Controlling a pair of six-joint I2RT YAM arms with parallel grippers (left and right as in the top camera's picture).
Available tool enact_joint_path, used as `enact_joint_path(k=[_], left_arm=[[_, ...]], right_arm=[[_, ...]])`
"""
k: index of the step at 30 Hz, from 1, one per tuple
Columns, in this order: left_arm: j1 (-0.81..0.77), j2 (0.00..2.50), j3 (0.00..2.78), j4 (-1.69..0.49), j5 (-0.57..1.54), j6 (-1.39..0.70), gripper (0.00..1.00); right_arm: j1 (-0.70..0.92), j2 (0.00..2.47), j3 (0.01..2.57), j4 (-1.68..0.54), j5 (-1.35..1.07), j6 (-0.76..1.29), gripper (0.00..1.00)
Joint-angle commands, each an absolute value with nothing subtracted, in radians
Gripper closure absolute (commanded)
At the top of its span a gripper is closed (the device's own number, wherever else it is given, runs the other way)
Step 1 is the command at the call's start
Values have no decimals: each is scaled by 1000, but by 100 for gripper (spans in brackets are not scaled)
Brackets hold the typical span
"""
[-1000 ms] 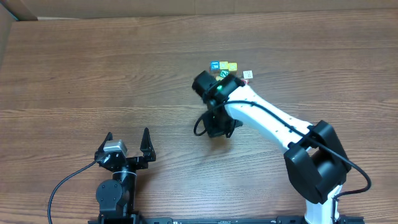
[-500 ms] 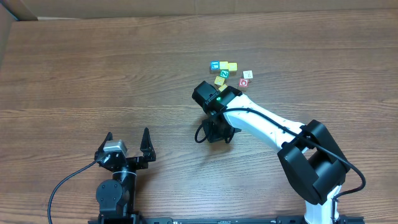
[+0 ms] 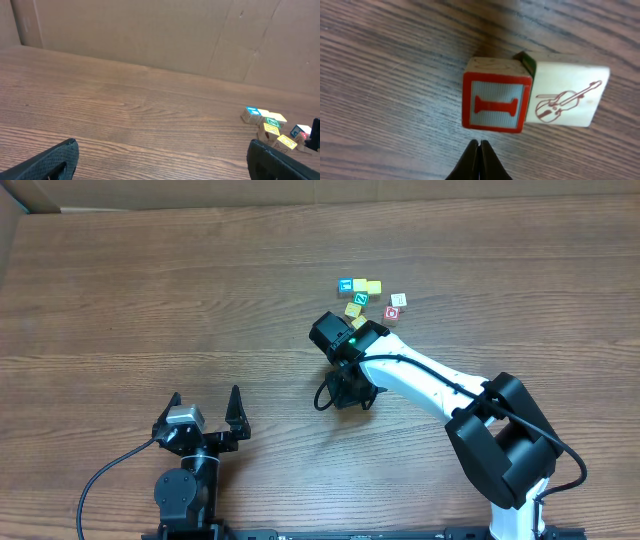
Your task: Flip 4 blocks
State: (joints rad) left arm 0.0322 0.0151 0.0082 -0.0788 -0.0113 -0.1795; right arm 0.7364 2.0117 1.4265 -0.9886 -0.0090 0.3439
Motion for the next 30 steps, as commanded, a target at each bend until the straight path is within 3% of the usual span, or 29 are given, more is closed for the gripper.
enact_joint_path(k=[1,30], left_arm=[[25,6,5,-78,0,-160,0],[25,6,5,-78,0,-160,0]], right_arm=[[739,2008,1420,-975,19,353,96],[738,2008,1420,-934,59,371,96]])
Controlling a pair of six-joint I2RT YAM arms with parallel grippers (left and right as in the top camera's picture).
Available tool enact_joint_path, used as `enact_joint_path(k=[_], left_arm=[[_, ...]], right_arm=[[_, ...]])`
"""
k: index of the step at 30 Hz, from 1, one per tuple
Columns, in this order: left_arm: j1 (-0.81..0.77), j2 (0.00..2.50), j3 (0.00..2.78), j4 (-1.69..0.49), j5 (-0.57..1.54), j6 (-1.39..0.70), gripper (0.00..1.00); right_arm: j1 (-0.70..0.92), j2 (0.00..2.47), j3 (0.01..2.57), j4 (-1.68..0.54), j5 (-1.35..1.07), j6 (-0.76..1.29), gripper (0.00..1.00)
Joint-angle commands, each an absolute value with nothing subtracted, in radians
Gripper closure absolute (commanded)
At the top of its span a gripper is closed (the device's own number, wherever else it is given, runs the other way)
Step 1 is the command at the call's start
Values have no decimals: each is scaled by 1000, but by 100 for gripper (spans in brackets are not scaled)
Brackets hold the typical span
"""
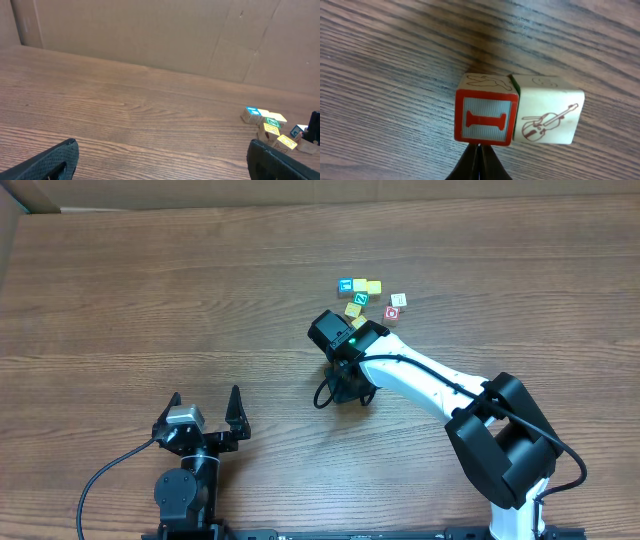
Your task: Flip 4 blocks
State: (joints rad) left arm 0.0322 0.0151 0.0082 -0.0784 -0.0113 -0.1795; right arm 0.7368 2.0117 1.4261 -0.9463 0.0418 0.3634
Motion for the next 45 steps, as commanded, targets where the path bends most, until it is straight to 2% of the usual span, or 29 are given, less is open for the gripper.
enact_joint_path(k=[1,6,11,15,21,25,31,37,45], left_arm=[[25,6,5,-78,0,-160,0],[25,6,5,-78,0,-160,0],[25,6,5,-78,0,-160,0],[25,6,5,-78,0,-160,0],[25,6,5,-78,0,-160,0],[25,6,5,-78,0,-160,0],[25,6,5,-78,0,-160,0],[25,6,5,-78,0,-160,0],[25,6,5,-78,0,-160,0]], right_arm=[[738,2008,1420,-930,60,371,96],[738,2008,1429,-937,59,371,96],[706,1988,1567,-1062,16,371,96],[627,1957,1660,-1138,-13,392,96],[441,1958,1629,-1156,-137,421,96],[330,1960,1531,-1081,-300,421,96],[281,1960,1357,-909,-501,422,96],[328,1960,1264,-774,-518,454,96],[344,1960,1261,-745,-516,476,96]])
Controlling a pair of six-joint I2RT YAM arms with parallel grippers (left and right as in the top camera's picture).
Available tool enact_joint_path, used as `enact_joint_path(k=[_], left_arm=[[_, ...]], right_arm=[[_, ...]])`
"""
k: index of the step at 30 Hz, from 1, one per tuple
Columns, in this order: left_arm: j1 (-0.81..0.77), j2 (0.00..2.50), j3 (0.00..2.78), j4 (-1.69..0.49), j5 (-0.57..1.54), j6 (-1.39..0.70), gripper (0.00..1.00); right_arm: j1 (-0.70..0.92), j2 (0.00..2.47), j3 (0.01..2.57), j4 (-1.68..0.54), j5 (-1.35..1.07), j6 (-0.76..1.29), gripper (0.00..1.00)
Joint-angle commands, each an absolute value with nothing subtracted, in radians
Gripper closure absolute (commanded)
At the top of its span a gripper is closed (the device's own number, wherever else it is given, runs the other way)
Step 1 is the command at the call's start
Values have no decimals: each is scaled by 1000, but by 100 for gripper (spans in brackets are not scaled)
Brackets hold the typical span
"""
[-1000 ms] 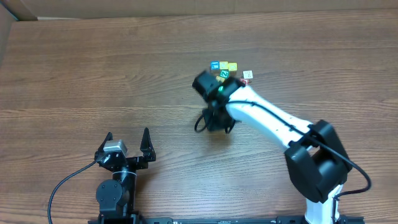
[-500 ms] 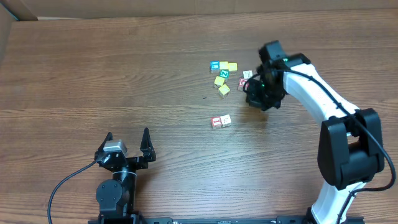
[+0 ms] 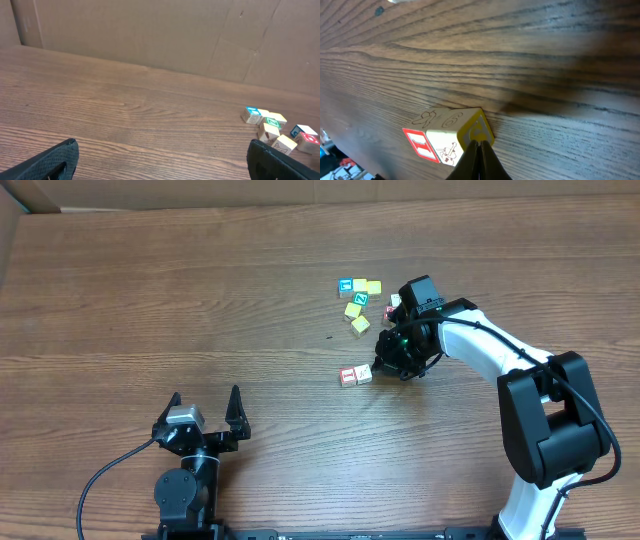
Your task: Flip 4 blocks
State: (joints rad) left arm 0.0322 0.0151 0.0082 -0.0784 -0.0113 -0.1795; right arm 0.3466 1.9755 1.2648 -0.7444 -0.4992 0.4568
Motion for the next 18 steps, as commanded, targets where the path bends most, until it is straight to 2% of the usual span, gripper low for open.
enact_joint_path(k=[1,18], left_arm=[[25,6,5,-78,0,-160,0],[25,6,5,-78,0,-160,0]], right_arm=[[343,1960,1261,-753,-519,477,96],[343,1960,1261,-799,-535,529,96]])
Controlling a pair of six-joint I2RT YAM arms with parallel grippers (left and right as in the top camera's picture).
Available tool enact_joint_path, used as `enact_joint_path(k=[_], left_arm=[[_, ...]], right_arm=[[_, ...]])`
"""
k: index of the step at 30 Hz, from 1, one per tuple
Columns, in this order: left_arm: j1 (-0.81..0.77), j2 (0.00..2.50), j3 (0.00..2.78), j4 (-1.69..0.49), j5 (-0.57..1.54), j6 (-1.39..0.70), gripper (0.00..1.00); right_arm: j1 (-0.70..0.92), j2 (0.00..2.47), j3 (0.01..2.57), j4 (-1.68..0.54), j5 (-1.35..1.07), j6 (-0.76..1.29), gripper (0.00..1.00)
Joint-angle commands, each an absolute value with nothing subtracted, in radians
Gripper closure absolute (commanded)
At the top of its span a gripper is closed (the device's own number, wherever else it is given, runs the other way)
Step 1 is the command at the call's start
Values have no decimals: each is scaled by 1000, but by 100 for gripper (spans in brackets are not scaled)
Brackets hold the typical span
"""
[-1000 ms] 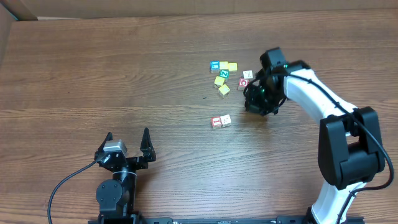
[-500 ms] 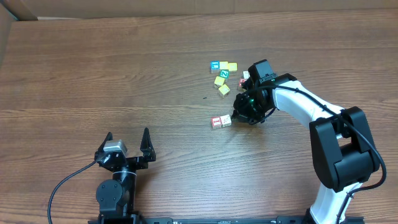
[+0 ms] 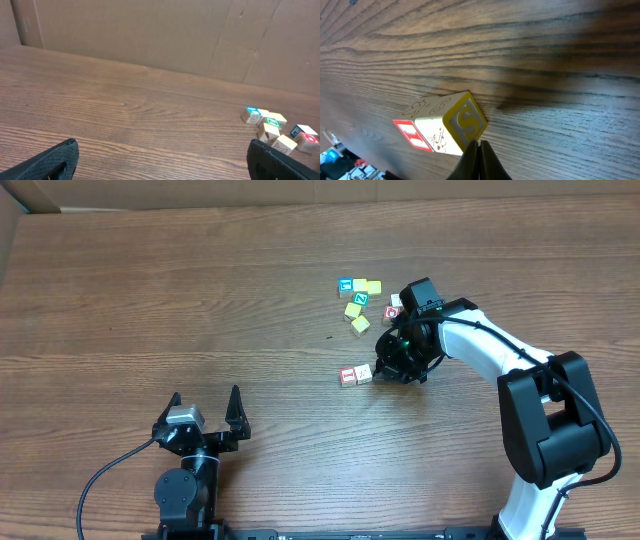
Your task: Flip 4 blocks
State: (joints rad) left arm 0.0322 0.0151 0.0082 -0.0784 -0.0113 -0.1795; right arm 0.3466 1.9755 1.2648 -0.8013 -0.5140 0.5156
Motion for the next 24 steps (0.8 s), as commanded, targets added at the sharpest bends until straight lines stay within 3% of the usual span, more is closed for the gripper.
enact_joint_path(k=[1,24], left_arm=[[25,6,5,-78,0,-160,0],[25,6,5,-78,0,-160,0]], right_arm=[[343,1960,1261,-799,-540,529,96],[386,1960,1261,-797,-543,528,96]])
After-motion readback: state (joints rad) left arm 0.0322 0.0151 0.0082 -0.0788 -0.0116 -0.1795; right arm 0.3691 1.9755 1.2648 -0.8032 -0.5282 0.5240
